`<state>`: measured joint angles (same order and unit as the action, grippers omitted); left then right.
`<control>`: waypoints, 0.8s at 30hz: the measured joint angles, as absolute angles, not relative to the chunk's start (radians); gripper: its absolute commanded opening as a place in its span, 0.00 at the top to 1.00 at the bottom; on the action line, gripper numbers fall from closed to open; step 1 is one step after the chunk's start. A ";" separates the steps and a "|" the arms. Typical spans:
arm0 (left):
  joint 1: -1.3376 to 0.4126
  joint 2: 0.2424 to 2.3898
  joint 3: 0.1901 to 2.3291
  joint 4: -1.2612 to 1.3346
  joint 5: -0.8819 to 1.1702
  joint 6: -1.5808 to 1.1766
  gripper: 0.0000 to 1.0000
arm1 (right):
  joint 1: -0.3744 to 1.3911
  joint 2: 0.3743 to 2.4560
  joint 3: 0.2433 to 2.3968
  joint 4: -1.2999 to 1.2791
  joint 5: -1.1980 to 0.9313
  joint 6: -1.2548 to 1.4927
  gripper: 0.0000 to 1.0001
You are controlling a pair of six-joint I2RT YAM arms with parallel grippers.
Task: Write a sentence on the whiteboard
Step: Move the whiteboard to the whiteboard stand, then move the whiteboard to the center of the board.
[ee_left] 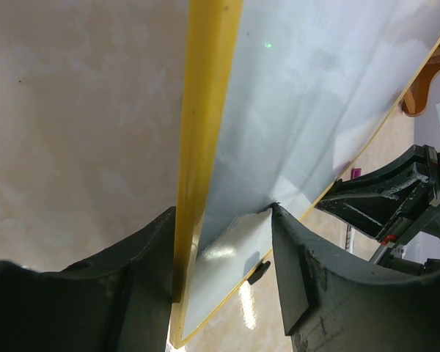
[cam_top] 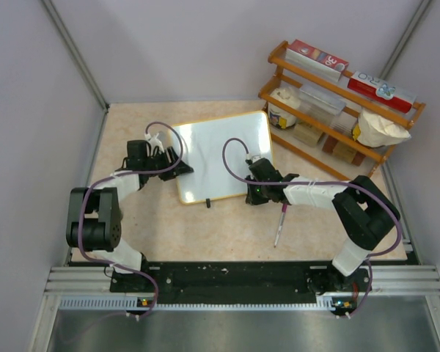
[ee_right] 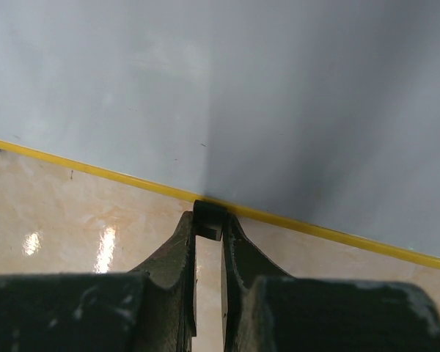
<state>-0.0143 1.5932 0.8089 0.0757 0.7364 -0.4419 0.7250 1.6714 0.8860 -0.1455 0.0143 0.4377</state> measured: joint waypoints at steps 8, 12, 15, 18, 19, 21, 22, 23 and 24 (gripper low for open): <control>-0.042 1.588 0.812 0.017 0.715 -0.410 0.27 | 0.727 1.671 0.886 -0.146 0.020 0.438 1.00; -0.047 1.555 0.812 -0.046 0.679 -0.389 0.24 | 0.728 1.671 0.886 -0.146 0.021 0.438 1.00; -0.047 1.519 0.815 -0.093 0.636 -0.373 0.22 | 0.729 1.669 0.884 -0.145 0.025 0.438 1.00; -0.047 1.473 0.817 -0.130 0.585 -0.363 0.20 | 0.730 1.667 0.881 -0.142 0.026 0.439 1.00; -0.047 1.460 0.817 -0.139 0.573 -0.363 0.20 | 0.730 1.665 0.877 -0.137 0.027 0.439 1.00; -0.047 1.421 0.817 -0.159 0.542 -0.363 0.19 | 0.730 1.659 0.867 -0.125 0.029 0.439 1.00; -0.047 1.399 0.817 -0.167 0.525 -0.363 0.18 | 0.730 1.656 0.861 -0.117 0.030 0.440 1.00; -0.047 1.381 0.817 -0.175 0.513 -0.362 0.18 | 0.730 1.653 0.855 -0.110 0.031 0.440 1.00; -0.047 1.353 0.817 -0.189 0.495 -0.361 0.18 | 0.730 1.650 0.850 -0.103 0.032 0.440 1.00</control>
